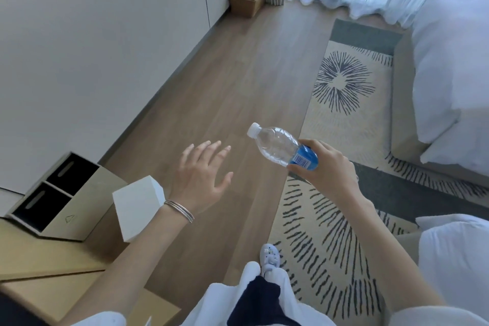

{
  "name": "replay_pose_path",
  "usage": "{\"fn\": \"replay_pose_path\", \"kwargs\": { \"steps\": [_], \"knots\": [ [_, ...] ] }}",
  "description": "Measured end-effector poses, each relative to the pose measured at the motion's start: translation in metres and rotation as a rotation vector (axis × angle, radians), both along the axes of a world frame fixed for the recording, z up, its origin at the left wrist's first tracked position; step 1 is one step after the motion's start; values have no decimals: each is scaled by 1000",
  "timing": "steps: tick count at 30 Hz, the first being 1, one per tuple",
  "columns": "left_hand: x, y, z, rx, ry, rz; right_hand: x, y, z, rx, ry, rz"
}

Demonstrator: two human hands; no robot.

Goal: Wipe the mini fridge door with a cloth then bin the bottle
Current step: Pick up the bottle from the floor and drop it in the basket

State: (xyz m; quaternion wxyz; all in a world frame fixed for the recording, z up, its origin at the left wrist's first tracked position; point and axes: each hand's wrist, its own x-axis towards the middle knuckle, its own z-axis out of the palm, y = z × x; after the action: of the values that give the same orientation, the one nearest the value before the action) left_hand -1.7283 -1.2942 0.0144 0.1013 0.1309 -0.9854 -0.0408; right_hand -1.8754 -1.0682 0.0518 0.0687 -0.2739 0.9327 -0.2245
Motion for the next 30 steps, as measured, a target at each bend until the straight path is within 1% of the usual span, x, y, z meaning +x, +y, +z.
{"fn": "replay_pose_path", "kwargs": {
  "steps": [7, 15, 23, 30],
  "knots": [
    [-79, 10, 6, -14, 65, 63, -90, -1, 9, 11, 23, 79],
    [-132, 20, 0, 14, 69, 78, -152, 2, 7, 16, 11, 85],
    [-187, -16, -7, 5, 73, 65, -204, -28, -9, 30, -18, 61],
    [-249, -79, -7, 1, 68, 79, -267, -88, -4, 46, -8, 72]
  ]
}}
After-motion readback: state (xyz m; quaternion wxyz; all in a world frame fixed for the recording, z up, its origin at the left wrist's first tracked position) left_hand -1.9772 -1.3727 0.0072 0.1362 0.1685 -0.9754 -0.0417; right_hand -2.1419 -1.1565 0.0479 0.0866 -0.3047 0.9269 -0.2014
